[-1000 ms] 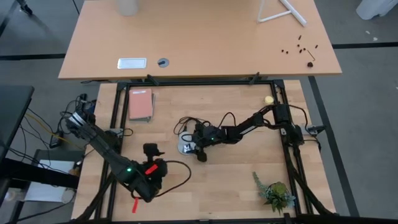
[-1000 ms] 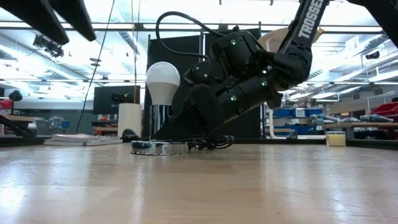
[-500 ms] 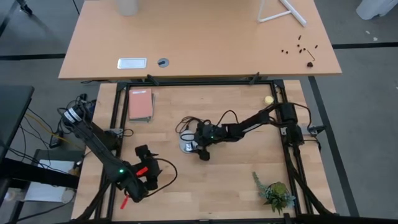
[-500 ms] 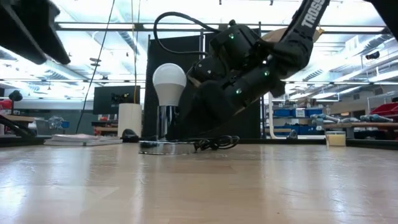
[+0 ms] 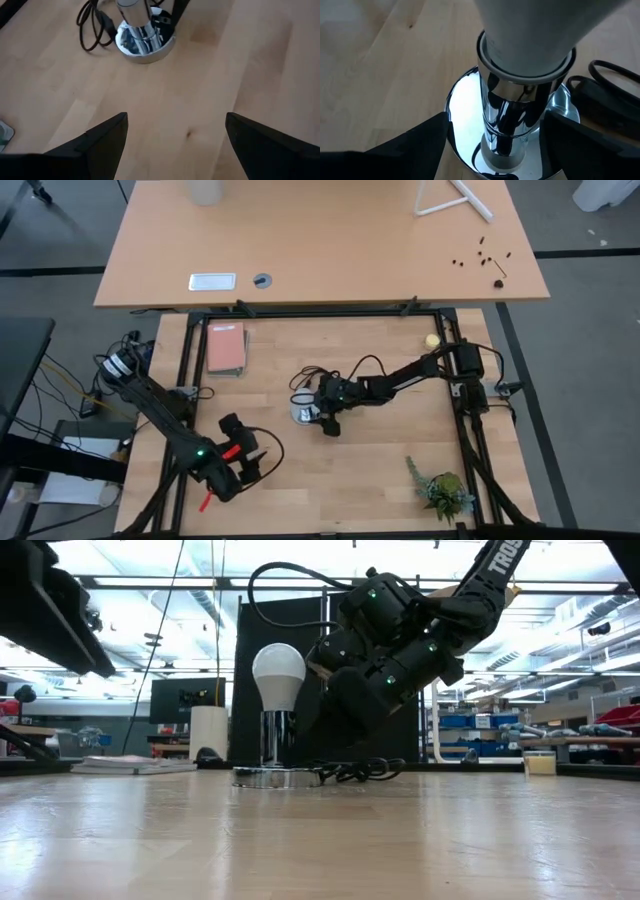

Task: Screw lightbulb
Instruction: Remove the lightbulb from the silver lamp

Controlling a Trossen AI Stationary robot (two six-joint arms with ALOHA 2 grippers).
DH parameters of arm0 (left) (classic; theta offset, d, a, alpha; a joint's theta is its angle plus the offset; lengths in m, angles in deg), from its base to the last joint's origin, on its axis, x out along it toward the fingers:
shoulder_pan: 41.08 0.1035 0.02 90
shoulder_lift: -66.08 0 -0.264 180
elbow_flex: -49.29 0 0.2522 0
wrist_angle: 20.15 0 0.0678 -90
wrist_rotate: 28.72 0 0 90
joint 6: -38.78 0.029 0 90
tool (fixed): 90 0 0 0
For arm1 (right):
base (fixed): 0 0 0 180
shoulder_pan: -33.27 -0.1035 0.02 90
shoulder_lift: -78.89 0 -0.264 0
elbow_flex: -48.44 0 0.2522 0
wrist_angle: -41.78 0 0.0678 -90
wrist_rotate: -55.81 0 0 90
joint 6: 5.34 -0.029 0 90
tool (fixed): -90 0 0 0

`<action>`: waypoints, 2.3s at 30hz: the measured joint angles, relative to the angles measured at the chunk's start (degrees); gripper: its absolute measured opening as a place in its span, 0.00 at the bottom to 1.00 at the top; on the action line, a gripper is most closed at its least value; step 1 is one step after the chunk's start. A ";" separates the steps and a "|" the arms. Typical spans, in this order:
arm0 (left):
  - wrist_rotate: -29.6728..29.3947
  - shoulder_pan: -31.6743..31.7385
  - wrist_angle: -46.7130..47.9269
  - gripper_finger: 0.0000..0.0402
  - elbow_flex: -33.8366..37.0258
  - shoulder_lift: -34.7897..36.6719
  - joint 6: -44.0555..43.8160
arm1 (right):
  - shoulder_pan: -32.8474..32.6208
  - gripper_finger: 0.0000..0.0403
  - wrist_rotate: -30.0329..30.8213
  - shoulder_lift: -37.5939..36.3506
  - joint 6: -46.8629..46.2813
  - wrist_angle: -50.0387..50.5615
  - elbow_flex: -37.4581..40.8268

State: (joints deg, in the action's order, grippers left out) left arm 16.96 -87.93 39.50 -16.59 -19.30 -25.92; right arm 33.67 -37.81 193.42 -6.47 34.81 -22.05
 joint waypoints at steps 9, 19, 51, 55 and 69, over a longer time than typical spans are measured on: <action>-6.10 4.03 -6.63 0.85 0.00 -5.87 -0.12 | 0.49 0.84 0.06 -0.95 -0.25 1.58 -0.02; -17.59 9.40 -14.38 0.85 -0.04 -13.87 0.35 | 1.27 0.86 0.17 -5.92 -0.39 8.87 -0.02; 2.02 18.26 -37.60 0.71 19.29 4.48 33.28 | 0.73 0.86 5.98 -18.26 -0.20 37.66 -5.21; 7.15 20.46 -46.87 0.70 24.81 10.80 38.89 | 0.48 0.86 6.16 -18.28 1.53 38.43 -8.53; 7.48 26.94 -82.50 0.70 40.15 13.57 50.45 | 1.73 0.86 4.82 -18.10 0.71 45.25 -20.53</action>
State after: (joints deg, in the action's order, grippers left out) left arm 24.44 -60.99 -43.00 23.56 -5.73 24.53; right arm 35.40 -32.99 175.31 -5.76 80.06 -42.59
